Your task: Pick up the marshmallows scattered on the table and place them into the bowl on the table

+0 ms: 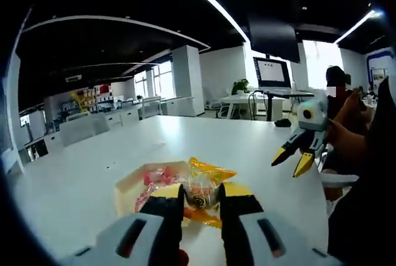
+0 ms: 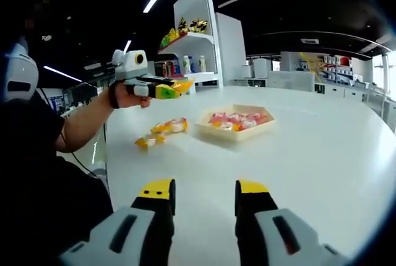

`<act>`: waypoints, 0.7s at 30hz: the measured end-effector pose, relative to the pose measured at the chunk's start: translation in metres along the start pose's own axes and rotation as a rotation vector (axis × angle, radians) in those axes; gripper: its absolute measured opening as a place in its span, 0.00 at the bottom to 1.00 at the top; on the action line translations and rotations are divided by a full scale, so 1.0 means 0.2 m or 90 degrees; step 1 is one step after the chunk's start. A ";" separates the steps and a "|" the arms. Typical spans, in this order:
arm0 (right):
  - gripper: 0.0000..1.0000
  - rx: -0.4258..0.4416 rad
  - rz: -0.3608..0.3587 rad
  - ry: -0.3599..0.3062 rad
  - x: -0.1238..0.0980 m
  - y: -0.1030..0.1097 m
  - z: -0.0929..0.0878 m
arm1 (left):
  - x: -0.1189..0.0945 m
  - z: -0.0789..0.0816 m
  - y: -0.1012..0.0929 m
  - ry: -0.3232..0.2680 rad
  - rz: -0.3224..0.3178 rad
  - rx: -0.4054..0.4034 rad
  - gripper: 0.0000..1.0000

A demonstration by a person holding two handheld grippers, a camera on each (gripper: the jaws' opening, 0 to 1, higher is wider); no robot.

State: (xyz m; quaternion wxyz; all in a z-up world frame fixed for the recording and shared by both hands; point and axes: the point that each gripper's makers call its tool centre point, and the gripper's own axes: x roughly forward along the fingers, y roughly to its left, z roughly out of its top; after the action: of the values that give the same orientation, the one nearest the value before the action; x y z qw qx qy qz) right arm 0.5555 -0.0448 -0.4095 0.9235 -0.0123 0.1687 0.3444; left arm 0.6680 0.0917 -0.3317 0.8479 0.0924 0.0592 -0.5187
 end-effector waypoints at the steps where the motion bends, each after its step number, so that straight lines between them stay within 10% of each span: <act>1: 0.37 0.002 -0.001 0.000 0.00 0.00 0.00 | 0.01 0.01 0.02 -0.012 0.007 0.000 0.23; 21: 0.37 -0.001 0.008 0.007 0.02 0.01 -0.01 | 0.19 0.05 0.24 -0.100 0.075 -0.110 0.23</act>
State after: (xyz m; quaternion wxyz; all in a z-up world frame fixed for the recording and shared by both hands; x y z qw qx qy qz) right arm 0.5562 -0.0417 -0.4131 0.9204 -0.0141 0.1739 0.3499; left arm 0.7289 0.0779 -0.3241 0.8836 -0.0183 0.0315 -0.4669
